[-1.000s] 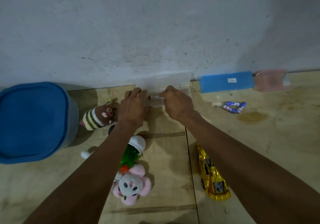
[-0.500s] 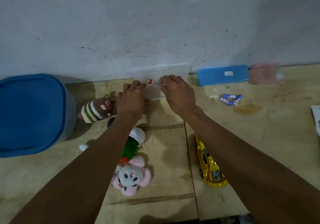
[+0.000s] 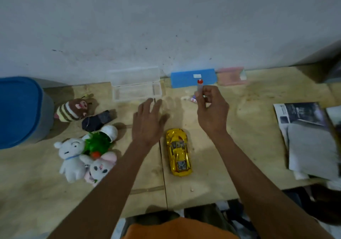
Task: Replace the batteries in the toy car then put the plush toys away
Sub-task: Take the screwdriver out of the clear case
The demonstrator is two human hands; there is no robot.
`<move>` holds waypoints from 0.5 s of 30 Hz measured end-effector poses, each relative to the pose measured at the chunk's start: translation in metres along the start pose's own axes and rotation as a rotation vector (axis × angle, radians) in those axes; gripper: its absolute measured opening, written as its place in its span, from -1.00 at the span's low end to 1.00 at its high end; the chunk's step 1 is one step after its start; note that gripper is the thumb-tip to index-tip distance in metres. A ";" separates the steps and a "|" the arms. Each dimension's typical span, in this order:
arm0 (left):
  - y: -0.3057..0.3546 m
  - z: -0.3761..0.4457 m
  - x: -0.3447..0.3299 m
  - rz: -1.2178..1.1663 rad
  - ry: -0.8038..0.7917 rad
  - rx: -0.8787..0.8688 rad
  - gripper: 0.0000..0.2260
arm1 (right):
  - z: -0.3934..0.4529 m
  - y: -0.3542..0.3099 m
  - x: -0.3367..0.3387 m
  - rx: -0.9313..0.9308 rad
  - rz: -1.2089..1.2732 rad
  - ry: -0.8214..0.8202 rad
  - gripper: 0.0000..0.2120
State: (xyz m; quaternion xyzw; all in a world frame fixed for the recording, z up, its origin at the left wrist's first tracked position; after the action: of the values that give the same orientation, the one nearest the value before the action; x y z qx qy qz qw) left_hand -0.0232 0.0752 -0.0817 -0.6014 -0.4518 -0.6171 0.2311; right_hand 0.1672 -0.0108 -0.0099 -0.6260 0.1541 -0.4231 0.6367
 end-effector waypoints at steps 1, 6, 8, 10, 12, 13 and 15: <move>0.023 -0.013 -0.008 -0.002 -0.012 -0.001 -0.50 | -0.002 0.005 0.014 -0.002 0.010 0.003 -0.91; 0.102 -0.070 -0.058 0.111 -0.112 0.012 -0.51 | -0.015 0.029 0.062 -0.023 0.033 -0.050 -0.92; 0.110 -0.085 -0.074 0.190 -0.138 0.055 -0.51 | -0.022 0.040 0.074 -0.045 0.035 -0.074 -0.92; 0.106 -0.098 -0.092 0.230 -0.196 0.138 -0.51 | -0.029 0.051 0.081 -0.059 0.042 -0.110 -0.90; 0.098 -0.108 -0.104 0.220 -0.228 0.227 -0.51 | -0.035 0.060 0.087 -0.075 0.047 -0.151 -0.87; 0.095 -0.111 -0.108 0.216 -0.238 0.257 -0.51 | -0.038 0.064 0.091 -0.084 0.046 -0.164 -0.86; 0.093 -0.114 -0.111 0.233 -0.255 0.273 -0.50 | -0.042 0.072 0.098 -0.101 0.047 -0.184 -0.88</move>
State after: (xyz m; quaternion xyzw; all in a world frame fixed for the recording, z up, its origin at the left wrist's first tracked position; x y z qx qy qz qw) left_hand 0.0121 -0.0942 -0.1465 -0.6857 -0.4843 -0.4383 0.3212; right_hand 0.2195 -0.1206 -0.0509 -0.6896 0.1306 -0.3404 0.6257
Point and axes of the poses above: each hand's wrist, its own z-axis towards the middle knuckle, its own x-axis out of the back of the hand, y = z × x, the point moved 9 cm from there along z, towards the middle knuckle, and after that the axes turned 10 degrees about z, right-handed, at the moved point
